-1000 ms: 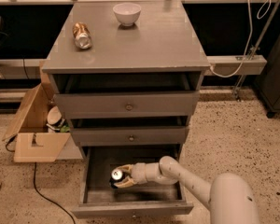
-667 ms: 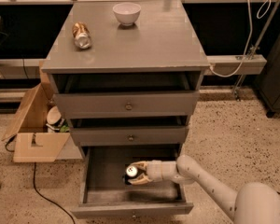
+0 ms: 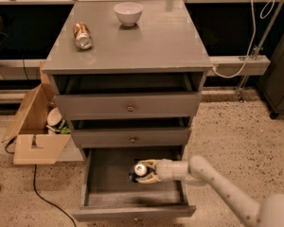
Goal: Pick pepsi can from bottom drawer and place on counter
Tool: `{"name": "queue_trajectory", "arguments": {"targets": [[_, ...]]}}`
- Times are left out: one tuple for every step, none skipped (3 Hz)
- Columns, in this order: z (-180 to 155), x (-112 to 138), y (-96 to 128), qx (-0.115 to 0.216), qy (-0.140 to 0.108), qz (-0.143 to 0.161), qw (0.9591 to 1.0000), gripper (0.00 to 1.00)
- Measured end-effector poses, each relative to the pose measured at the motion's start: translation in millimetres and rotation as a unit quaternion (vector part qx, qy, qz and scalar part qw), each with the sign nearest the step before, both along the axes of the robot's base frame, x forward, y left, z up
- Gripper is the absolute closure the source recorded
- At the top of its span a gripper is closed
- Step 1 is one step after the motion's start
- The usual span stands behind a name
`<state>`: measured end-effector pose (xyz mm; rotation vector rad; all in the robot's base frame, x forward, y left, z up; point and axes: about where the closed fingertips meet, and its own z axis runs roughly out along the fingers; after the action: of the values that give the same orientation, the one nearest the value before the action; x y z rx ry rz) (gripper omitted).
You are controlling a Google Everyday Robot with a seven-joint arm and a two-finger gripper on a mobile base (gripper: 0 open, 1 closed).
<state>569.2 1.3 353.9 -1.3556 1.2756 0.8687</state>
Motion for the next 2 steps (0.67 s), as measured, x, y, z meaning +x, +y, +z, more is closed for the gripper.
{"name": "queue_trajectory", "arguments": {"targets": [[129, -15, -61, 0.055, -0.087, -0.011, 0.9947, 1.00], [210, -29, -83, 0.070, -0.137, -0.004, 0.9881, 1.00]]}}
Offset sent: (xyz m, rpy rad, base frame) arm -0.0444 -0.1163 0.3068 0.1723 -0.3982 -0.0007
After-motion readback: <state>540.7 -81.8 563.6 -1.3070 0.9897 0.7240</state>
